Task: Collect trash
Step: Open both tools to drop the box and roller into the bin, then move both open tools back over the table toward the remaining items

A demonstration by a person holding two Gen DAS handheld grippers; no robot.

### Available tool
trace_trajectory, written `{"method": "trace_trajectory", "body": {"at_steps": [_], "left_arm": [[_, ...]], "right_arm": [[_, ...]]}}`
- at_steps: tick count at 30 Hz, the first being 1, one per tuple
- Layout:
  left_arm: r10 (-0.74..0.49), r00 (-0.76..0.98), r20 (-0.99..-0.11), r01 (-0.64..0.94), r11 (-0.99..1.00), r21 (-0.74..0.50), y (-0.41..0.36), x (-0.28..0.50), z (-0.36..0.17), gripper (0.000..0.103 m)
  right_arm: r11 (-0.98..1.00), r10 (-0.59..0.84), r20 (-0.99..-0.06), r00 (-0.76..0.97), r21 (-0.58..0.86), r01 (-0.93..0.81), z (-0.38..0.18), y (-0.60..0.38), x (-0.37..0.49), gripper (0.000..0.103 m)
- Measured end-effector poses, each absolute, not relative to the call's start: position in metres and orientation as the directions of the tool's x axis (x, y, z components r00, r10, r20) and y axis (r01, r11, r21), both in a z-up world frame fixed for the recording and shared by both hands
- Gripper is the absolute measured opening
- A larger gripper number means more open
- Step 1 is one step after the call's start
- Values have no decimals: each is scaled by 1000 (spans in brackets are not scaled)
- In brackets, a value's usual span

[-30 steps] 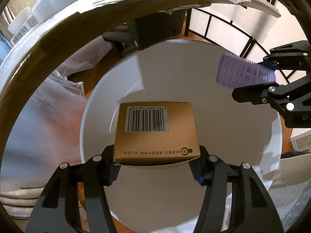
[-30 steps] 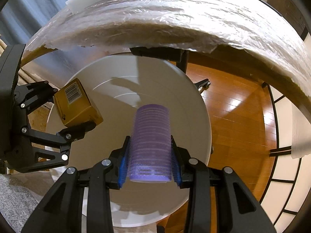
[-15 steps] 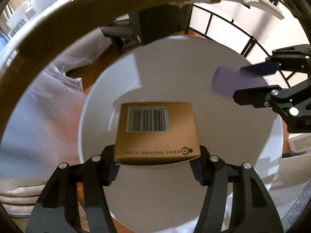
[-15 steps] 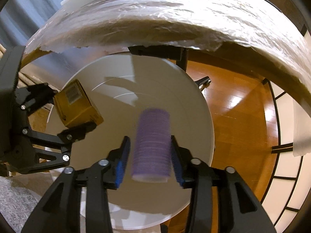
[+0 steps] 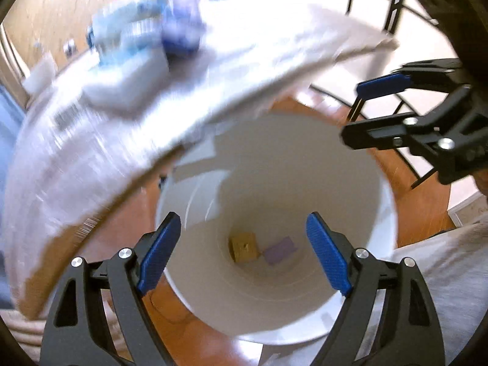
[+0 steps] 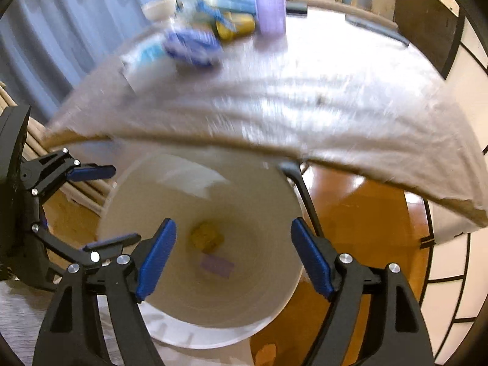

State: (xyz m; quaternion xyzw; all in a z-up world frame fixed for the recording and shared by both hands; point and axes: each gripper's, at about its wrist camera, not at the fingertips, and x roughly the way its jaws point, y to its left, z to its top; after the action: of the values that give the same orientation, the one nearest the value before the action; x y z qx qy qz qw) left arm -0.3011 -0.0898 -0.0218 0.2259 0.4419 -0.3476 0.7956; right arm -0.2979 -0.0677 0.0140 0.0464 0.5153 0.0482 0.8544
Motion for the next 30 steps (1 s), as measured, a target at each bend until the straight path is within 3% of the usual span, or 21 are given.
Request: {"method": "trace_trajectory", "body": {"at_steps": [4, 9, 19, 30], "left_arm": [[-453, 402, -795, 765, 644, 20, -80, -311, 20, 97], [-516, 464, -720, 732, 681, -16, -67, -306, 57, 98], [-394, 652, -648, 564, 823, 67, -45, -238, 78, 101], [-272, 666, -694, 470, 876, 108, -36, -181, 59, 101]], "right_arm": [[992, 123, -827, 548, 115, -49, 49, -66, -305, 86], [998, 64, -770, 634, 40, -51, 82, -65, -297, 93], [999, -23, -713, 701, 16, 48, 102, -92, -252, 98], [989, -9, -727, 686, 94, 112, 90, -119, -210, 98]]}}
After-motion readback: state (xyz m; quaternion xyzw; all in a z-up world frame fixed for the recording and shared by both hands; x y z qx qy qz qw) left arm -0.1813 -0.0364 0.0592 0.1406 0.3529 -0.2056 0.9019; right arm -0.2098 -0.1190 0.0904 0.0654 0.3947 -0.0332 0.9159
